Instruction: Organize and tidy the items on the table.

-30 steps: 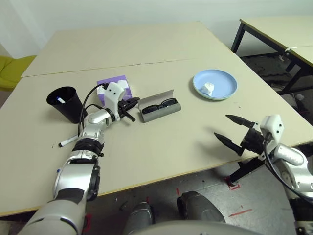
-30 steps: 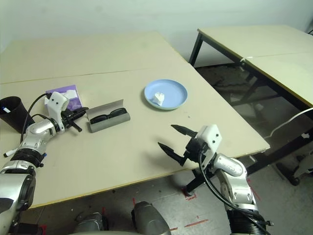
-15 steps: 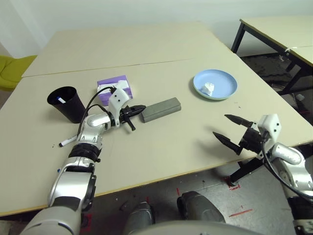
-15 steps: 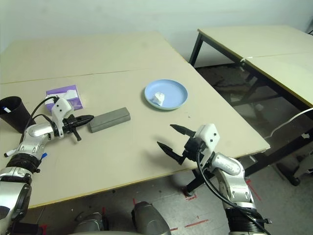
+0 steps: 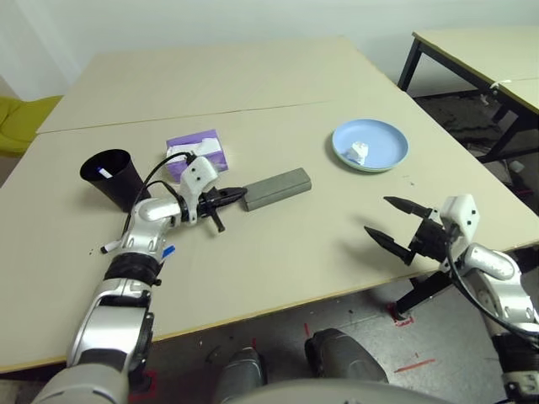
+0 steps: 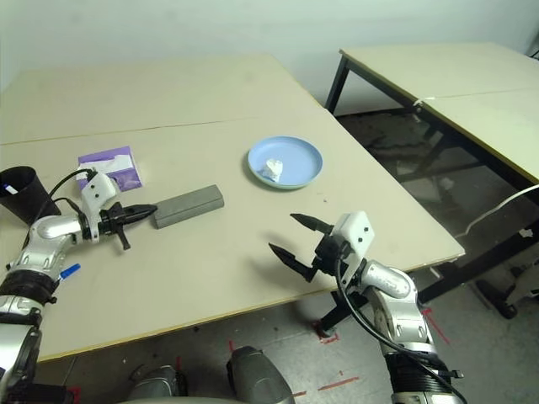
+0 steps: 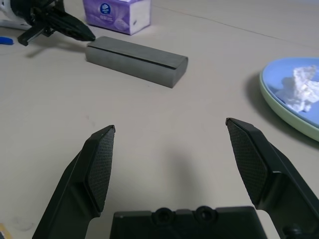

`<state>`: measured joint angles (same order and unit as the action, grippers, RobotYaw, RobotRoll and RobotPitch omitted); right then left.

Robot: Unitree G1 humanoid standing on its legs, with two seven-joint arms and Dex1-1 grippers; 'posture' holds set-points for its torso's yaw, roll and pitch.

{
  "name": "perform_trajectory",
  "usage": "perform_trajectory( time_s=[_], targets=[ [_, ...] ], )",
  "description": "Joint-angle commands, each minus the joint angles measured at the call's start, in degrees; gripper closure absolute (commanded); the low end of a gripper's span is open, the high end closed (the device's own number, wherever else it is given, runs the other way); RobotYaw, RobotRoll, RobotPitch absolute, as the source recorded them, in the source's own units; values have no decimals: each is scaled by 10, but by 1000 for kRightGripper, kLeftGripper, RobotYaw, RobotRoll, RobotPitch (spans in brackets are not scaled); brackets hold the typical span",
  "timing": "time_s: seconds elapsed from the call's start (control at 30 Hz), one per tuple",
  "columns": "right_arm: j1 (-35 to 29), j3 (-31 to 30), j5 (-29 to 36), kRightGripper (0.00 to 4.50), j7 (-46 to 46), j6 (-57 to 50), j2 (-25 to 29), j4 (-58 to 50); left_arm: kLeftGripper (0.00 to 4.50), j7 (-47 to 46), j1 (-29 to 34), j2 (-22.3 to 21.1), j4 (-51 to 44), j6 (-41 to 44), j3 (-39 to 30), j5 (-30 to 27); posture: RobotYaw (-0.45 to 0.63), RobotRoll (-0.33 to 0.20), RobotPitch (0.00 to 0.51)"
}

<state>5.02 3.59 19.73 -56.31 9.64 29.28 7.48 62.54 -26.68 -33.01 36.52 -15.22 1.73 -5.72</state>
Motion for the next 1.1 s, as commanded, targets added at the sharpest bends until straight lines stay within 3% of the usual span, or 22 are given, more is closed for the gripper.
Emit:
perform_trajectory(
  time_s=[0.03, 0.47, 0.77, 1.1],
  targets=[
    [5, -4, -5, 0, -4, 8, -1, 9, 4479, 18, 27, -6, -20, 10, 19, 6, -248, 0, 30],
    [15, -11, -5, 0, -15, 18, -2, 21, 4479, 63, 61, -47, -99, 50, 17, -20, -237, 0, 32],
    [34, -63, -19, 0, -102, 85, 0, 59, 4479, 97, 107, -159, -217, 163, -20, -63, -201, 0, 47],
    [103, -143, -14, 0, -230, 139, -16, 91, 1228, 114, 209, -306, -343, 285, -107, -92, -134, 0, 72]
  ],
)
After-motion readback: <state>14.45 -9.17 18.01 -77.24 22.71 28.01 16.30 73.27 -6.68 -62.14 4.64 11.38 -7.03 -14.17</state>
